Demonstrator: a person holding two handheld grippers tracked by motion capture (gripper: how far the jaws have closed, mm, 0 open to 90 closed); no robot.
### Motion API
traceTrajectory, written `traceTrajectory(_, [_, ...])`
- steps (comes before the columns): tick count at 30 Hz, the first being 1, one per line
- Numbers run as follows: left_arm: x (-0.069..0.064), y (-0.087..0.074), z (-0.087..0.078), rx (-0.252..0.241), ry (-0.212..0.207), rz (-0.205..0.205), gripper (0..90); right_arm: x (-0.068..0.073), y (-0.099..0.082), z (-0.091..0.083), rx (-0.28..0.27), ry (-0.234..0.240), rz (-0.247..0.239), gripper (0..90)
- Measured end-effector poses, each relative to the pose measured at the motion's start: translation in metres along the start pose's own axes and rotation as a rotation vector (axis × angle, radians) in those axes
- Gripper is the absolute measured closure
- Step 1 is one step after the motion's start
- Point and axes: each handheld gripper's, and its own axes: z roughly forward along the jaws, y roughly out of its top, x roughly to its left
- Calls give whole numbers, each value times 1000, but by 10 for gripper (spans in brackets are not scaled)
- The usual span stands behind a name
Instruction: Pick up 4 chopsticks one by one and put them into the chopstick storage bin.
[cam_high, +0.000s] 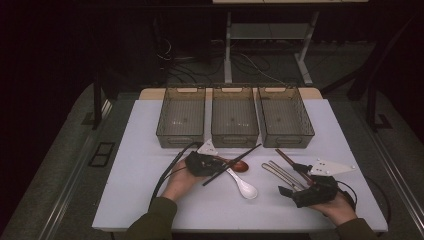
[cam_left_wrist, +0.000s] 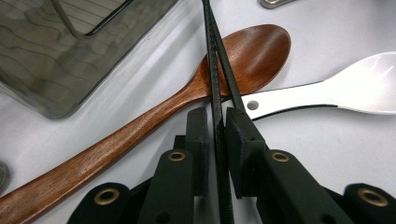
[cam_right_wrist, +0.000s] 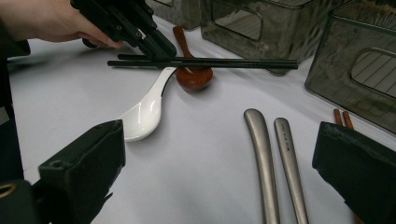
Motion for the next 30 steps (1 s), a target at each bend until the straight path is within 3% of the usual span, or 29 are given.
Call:
traceTrajectory(21, [0,1,-1,-10,17,-1,844,0,0,-1,-3,0,0,27])
traceTrajectory(30, [-1,3,-9,-45,14,-3,846,0,0,-1,-3,-1,-1,27])
